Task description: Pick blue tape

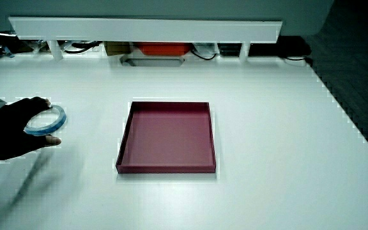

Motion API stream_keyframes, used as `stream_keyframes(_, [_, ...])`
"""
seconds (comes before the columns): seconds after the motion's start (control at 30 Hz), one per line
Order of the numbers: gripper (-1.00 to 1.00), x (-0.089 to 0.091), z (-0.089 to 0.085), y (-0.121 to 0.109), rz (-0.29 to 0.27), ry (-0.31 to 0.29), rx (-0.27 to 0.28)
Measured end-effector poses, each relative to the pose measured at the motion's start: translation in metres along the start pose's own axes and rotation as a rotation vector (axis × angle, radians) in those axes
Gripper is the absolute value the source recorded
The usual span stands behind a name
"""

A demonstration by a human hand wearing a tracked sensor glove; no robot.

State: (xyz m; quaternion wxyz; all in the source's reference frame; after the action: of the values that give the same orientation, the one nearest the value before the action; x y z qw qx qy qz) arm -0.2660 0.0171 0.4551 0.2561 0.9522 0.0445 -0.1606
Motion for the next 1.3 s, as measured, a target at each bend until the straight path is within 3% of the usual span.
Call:
stream_keyframes(0.4, [0.0, -0.033, -0.015, 0.027, 0.133, 0.018, -0.066])
stream_keyframes(0.77, [0.0, -0.056, -0.029, 0.042, 0.199, 0.01, -0.114])
stream_keyframes(0.9, [0.0, -0.058, -0.031, 0.043, 0.196, 0.025, -0.088])
stream_keyframes(1.07, [0.24, -0.06, -0.033, 0.044, 0.183, 0.013, -0.074])
stream_keyframes(1.3, [0.57, -0.057, -0.03, 0.04, 0.129, 0.006, 0.023])
